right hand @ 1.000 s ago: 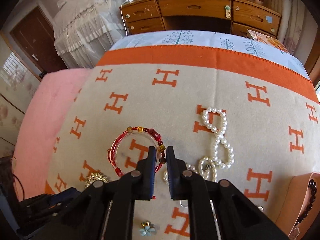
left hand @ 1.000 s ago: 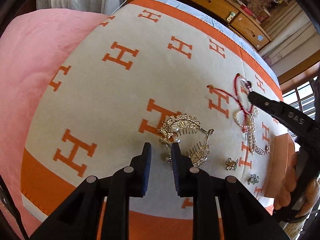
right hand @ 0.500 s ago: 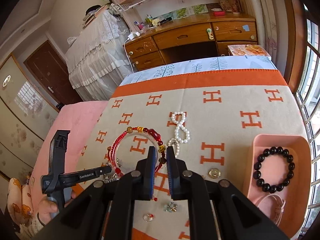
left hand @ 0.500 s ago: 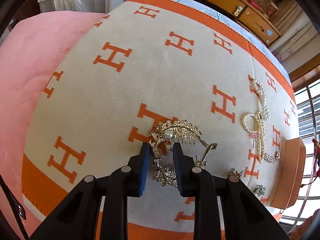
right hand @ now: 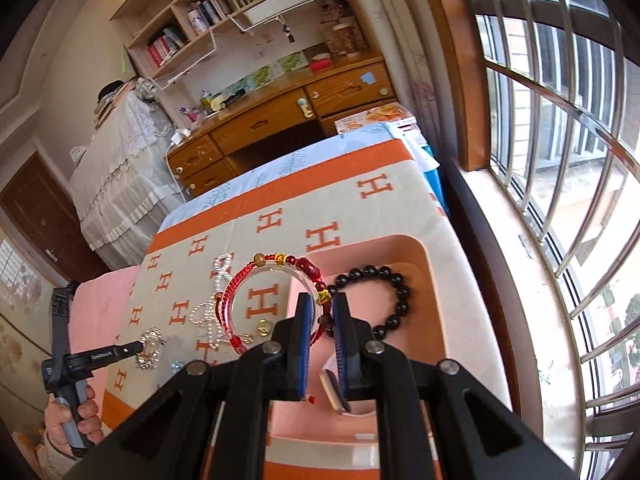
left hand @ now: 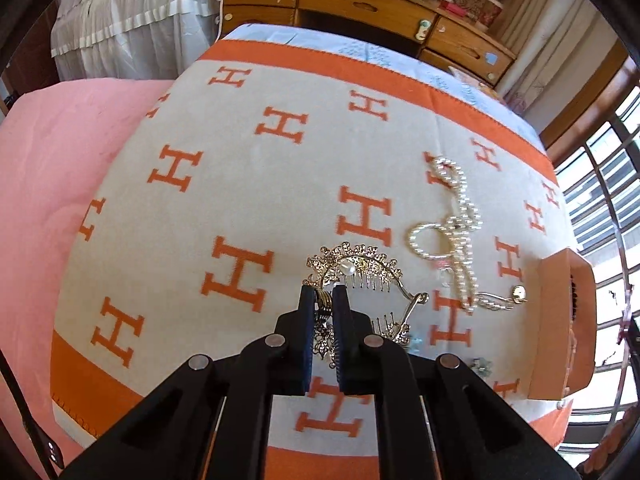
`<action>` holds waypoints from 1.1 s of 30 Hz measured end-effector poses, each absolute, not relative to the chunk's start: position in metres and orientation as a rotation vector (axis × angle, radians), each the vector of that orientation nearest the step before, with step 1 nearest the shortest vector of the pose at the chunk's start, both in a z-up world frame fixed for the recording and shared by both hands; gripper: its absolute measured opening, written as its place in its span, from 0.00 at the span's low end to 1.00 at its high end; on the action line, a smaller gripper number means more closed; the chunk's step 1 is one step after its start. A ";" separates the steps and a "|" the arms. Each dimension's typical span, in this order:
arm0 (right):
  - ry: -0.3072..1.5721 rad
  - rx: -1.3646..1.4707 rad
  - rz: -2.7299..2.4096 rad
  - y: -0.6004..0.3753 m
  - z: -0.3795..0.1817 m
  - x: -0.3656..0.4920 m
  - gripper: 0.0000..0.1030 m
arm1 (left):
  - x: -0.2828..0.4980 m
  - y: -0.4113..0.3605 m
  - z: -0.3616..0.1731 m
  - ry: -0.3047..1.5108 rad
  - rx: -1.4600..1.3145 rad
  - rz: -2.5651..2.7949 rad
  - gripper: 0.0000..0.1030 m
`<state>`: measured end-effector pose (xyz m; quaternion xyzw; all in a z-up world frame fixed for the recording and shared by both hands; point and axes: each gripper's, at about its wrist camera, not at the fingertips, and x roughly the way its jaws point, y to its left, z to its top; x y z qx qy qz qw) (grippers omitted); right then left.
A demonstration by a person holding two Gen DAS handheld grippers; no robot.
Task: Organize jewelry
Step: 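Lower the comb into the pink box with the left tool while the right tool drops the red bracelet in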
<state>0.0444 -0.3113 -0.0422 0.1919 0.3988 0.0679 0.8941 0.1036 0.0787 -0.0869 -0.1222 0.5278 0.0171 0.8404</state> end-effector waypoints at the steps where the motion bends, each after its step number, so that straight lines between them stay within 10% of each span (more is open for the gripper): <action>1: 0.842 0.403 0.124 -0.316 -0.049 0.044 0.10 | 0.103 0.070 -0.079 1.105 -0.249 0.009 0.06; 14: 0.944 0.405 0.054 -0.337 -0.087 0.029 0.14 | 0.106 -0.108 0.002 0.985 -0.054 -0.393 0.06; 18: 0.892 0.424 0.031 -0.347 -0.080 0.015 0.30 | 0.116 -0.160 -0.005 1.000 -0.002 -0.450 0.06; 27: 0.841 0.453 -0.014 -0.371 -0.076 -0.010 0.31 | 0.139 -0.221 -0.057 1.105 0.092 -0.500 0.07; 33: 0.829 0.456 -0.013 -0.371 -0.073 -0.012 0.31 | 0.139 -0.217 -0.060 1.092 0.098 -0.477 0.35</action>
